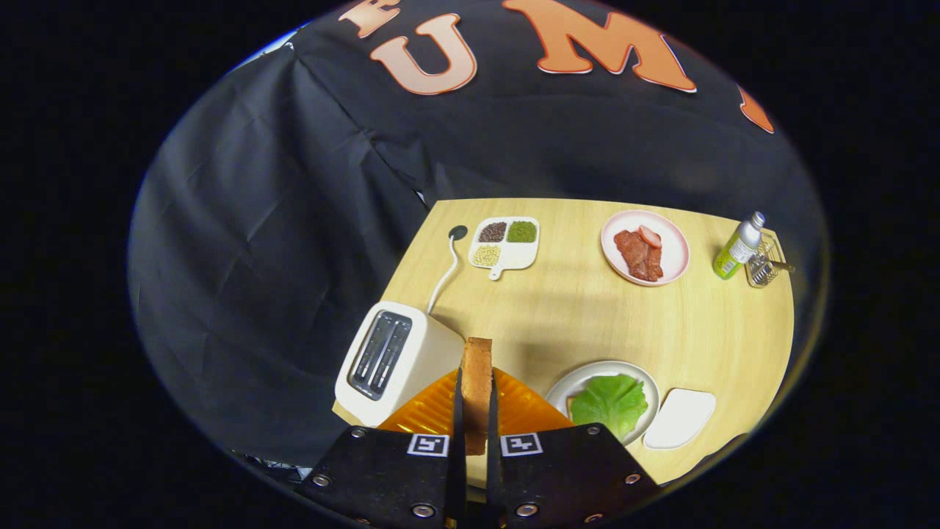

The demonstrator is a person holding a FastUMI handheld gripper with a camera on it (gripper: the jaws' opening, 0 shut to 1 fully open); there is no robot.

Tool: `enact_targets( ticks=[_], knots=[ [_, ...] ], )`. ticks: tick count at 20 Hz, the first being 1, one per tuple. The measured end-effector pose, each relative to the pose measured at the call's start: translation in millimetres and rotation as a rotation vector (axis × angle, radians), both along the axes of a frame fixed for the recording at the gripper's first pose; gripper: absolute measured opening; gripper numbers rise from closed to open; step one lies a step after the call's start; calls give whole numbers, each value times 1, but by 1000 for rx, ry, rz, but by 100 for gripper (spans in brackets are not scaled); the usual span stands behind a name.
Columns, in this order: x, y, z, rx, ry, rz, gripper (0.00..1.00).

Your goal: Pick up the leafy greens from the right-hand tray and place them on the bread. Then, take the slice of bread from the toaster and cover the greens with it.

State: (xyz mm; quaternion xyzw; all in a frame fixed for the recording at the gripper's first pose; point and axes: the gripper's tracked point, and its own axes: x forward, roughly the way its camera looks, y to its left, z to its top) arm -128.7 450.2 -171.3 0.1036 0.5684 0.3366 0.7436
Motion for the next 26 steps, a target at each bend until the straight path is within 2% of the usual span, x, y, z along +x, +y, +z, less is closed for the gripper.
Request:
enact_targets(
  ticks=[7,11,14,19,26],
  knots=[
    [-18,-39,-52,40,62,21,11],
    [-36,-54,-88,27,95,56,11],
    [-43,-58,-112,73,103,85,11],
    [-50,-85,-164,13,161,101,11],
    [-39,-109,-194,21,159,45,12]
  ],
)
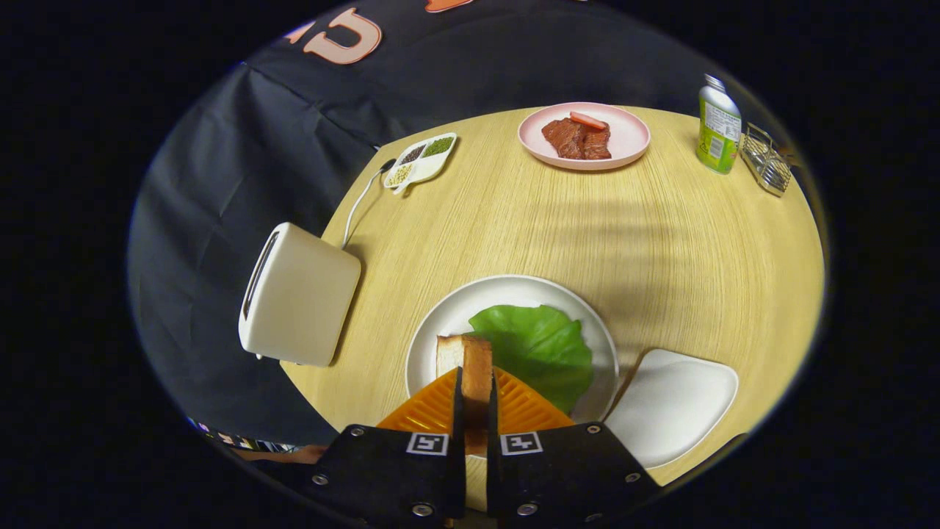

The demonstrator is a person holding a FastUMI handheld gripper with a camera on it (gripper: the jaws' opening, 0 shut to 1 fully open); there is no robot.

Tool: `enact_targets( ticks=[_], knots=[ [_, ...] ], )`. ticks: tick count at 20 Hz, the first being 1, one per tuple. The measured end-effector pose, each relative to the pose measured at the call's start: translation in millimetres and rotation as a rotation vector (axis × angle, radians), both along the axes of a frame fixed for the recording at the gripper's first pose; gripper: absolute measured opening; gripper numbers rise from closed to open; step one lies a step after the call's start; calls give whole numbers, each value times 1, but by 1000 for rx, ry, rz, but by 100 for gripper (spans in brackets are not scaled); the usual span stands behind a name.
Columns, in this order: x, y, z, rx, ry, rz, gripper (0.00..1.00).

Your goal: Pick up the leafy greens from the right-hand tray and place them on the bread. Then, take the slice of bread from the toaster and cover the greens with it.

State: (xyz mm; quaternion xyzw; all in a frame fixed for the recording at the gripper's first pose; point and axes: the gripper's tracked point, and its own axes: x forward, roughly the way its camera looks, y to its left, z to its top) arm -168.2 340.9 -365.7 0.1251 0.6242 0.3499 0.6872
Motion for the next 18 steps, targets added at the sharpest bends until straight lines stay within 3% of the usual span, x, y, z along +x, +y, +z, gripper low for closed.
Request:
enact_targets(
  ticks=[4,7,10,14,18],
  knots=[
    [6,-6,-9,-29,-54,14,19],
    [12,-18,-17,-93,-115,24,36],
    [24,-32,-19,-141,-189,17,44],
    [46,-44,-1,-131,-252,-49,50],
    [78,-56,42,-113,-409,-108,63]
  ],
)
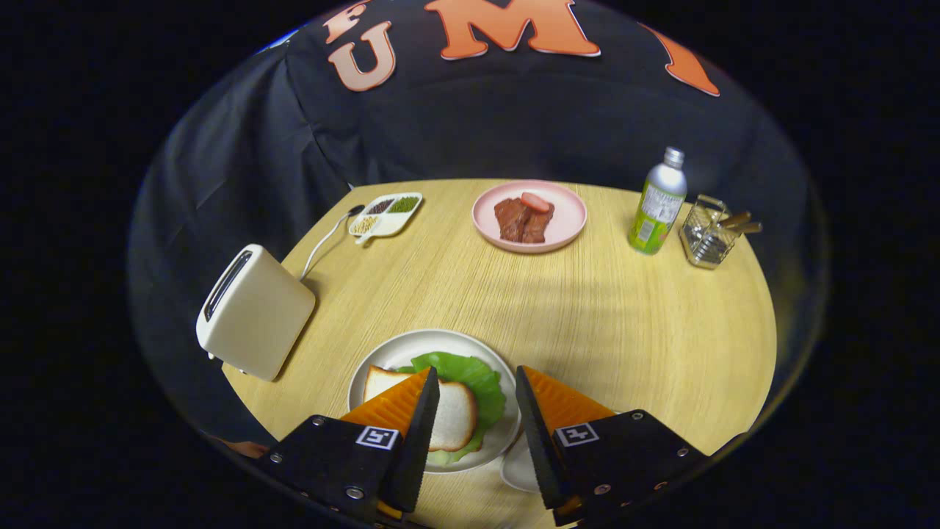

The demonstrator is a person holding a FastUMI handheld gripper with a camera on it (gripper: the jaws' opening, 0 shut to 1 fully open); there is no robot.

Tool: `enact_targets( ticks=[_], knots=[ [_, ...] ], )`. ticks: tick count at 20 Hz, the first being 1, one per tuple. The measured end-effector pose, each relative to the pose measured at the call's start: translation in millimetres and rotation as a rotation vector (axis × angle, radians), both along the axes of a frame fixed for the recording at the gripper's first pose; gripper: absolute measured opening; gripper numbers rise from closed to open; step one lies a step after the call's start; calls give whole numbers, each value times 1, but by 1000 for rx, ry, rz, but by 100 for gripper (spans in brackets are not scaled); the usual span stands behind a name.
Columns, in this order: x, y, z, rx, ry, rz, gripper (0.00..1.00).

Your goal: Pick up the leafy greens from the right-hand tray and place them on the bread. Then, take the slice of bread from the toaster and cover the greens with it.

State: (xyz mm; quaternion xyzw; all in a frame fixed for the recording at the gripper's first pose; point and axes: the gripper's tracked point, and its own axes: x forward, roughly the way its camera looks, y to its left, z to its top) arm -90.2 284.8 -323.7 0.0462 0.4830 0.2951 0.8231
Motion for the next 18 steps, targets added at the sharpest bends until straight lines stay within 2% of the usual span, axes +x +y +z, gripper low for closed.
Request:
enact_targets(
  ticks=[8,10,11,13,18],
  knots=[
    [70,-39,153,75,-367,-151,70],
    [81,-55,186,63,-449,-199,79],
    [89,-59,205,70,-497,-230,87],
    [98,-69,240,91,-579,-276,94],
    [106,-107,297,18,-784,-369,97]
  ],
)
